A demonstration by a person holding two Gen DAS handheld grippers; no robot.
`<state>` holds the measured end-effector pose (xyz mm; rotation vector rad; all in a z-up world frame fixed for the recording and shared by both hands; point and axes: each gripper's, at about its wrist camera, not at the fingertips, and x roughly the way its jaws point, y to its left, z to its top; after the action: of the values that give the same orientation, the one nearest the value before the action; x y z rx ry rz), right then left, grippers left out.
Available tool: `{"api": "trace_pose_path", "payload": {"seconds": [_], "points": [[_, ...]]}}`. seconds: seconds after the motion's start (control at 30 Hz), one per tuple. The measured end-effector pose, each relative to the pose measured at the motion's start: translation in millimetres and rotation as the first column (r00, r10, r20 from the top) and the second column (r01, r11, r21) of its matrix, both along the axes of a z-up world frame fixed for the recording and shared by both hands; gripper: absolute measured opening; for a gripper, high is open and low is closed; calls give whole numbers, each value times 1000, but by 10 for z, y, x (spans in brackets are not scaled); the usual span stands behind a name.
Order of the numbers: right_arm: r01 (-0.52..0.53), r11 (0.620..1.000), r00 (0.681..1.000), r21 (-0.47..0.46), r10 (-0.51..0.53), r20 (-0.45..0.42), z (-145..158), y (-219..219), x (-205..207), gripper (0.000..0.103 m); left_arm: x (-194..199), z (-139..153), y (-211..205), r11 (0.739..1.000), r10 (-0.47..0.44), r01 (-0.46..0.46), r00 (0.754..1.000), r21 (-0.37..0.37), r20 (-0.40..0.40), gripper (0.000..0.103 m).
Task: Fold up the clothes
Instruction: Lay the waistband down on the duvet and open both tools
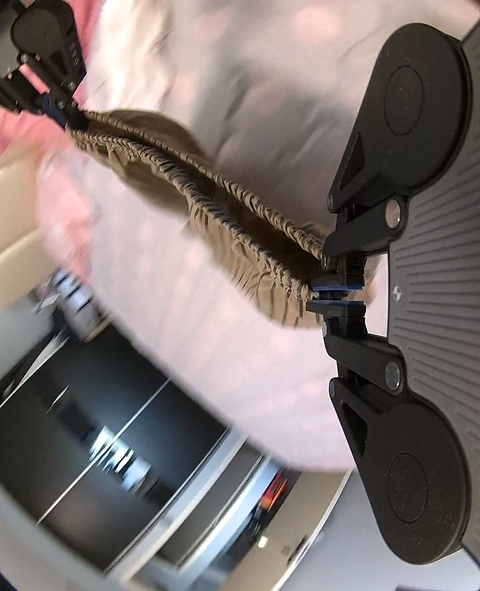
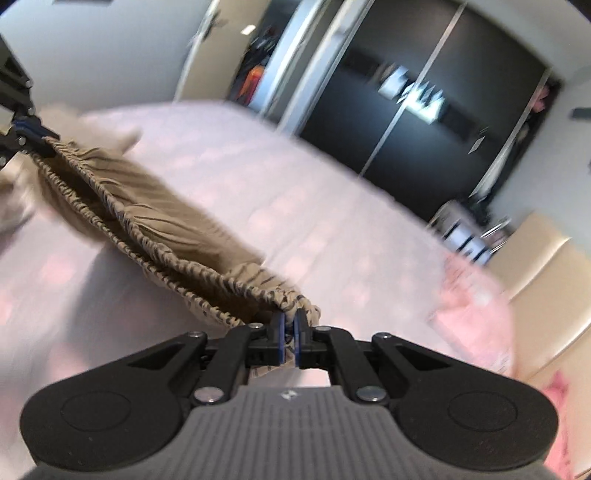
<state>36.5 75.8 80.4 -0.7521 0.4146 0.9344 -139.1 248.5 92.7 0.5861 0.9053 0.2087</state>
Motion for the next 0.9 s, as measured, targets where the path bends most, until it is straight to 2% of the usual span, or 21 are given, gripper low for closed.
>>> {"api": "trace_pose_path", "payload": {"seconds": [0.13, 0.23, 0.33, 0.5, 0.73, 0.8, 0.9], "points": [[-45, 995, 993, -89, 35, -113, -623, -196, -227, 5, -332, -566, -198, 996, -18, 8, 993, -86, -120, 3], [-67, 988, 985, -136, 44, -165, -965, -353, -414, 5, -575, -896, -306, 989, -36, 9, 983, -145, -181, 3], [-79, 981, 972, -175, 38, -230, -1184, -470, -549, 5, -761, -1172, -442, 988, -62, 27, 970, -152, -233, 3], [-100, 968, 938, -231, 14, -348, -1385, -602, -721, 4, -1004, -1358, -660, 981, -114, 55, 940, -185, -321, 2], [-171, 934, 890, -313, 10, -456, -1596, -794, -942, 4, -1301, -1476, -900, 962, -191, 84, 887, -262, -419, 2], [-176, 930, 883, -322, 5, -468, -1654, -808, -951, 4, -1323, -1518, -919, 958, -194, 76, 881, -276, -431, 2], [-183, 925, 873, -334, -3, -487, -1741, -829, -964, 5, -1322, -1656, -846, 955, -162, 33, 889, -294, -428, 2]]}}
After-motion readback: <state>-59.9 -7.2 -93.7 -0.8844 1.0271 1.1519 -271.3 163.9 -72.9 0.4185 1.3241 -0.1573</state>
